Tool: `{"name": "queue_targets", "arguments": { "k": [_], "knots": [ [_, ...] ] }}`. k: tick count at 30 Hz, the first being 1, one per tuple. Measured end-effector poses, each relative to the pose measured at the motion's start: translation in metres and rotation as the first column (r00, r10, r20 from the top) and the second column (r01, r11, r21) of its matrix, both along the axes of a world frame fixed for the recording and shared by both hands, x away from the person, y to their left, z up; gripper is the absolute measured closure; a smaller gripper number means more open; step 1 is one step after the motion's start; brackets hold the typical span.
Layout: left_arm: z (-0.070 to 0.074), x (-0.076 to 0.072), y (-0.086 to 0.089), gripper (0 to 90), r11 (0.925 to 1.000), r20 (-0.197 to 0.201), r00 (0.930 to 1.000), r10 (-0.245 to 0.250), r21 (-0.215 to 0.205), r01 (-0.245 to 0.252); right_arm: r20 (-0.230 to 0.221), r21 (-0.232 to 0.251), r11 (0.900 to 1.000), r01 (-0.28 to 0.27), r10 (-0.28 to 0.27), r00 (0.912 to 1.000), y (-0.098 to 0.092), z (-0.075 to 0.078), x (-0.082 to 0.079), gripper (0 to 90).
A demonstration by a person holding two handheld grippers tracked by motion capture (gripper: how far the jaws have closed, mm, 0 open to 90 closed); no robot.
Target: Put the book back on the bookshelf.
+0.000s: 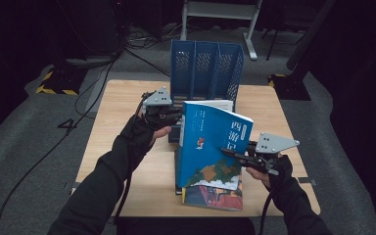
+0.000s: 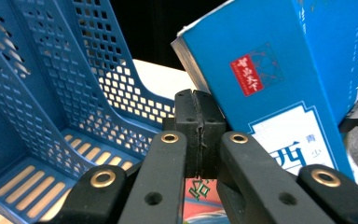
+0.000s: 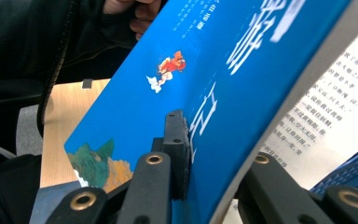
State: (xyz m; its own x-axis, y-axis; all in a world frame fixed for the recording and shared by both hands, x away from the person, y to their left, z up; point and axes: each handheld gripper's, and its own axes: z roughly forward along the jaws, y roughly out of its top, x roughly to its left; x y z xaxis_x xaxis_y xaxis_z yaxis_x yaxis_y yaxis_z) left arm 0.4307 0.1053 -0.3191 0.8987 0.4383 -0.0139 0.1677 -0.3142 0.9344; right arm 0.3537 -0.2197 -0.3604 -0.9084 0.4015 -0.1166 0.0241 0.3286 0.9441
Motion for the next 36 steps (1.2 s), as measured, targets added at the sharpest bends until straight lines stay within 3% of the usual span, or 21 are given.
{"name": "queue_targets", "arguments": {
  "k": [9, 19, 29, 33, 36],
  "knots": [
    [0.012, -0.014, -0.004, 90.0, 0.9997, 0.048, 0.9986, -0.023, -0.003, 0.023, 0.024, 0.002, 1.0, 0.026, -0.026, 0.9994, -0.001, 0.001, -0.002, 80.2],
    [0.014, -0.04, 0.002, 89.0, 0.9993, 0.106, 0.9938, -0.032, -0.015, 0.034, 0.088, -0.005, 1.0, 0.017, -0.017, 0.996, 0.0, -0.004, -0.023, 80.9],
    [0.013, -0.06, 0.015, 71.9, 0.999, 0.118, 0.993, -0.012, -0.041, 0.017, 0.095, 0.008, 0.999, -0.035, 0.034, 0.9949, -0.001, -0.006, -0.037, 81.4],
    [0.008, -0.069, 0.024, 57.0, 0.999, 0.129, 0.9909, 0.038, -0.028, -0.034, 0.105, 0.006, 0.999, -0.043, 0.042, 0.9936, -0.002, -0.007, -0.041, 81.4],
    [0.003, -0.074, 0.03, 54.7, 0.9984, 0.129, 0.9901, 0.056, -0.013, -0.055, 0.108, 0.005, 0.999, -0.043, 0.042, 0.9932, -0.002, -0.007, -0.043, 81.4]
  ]
}}
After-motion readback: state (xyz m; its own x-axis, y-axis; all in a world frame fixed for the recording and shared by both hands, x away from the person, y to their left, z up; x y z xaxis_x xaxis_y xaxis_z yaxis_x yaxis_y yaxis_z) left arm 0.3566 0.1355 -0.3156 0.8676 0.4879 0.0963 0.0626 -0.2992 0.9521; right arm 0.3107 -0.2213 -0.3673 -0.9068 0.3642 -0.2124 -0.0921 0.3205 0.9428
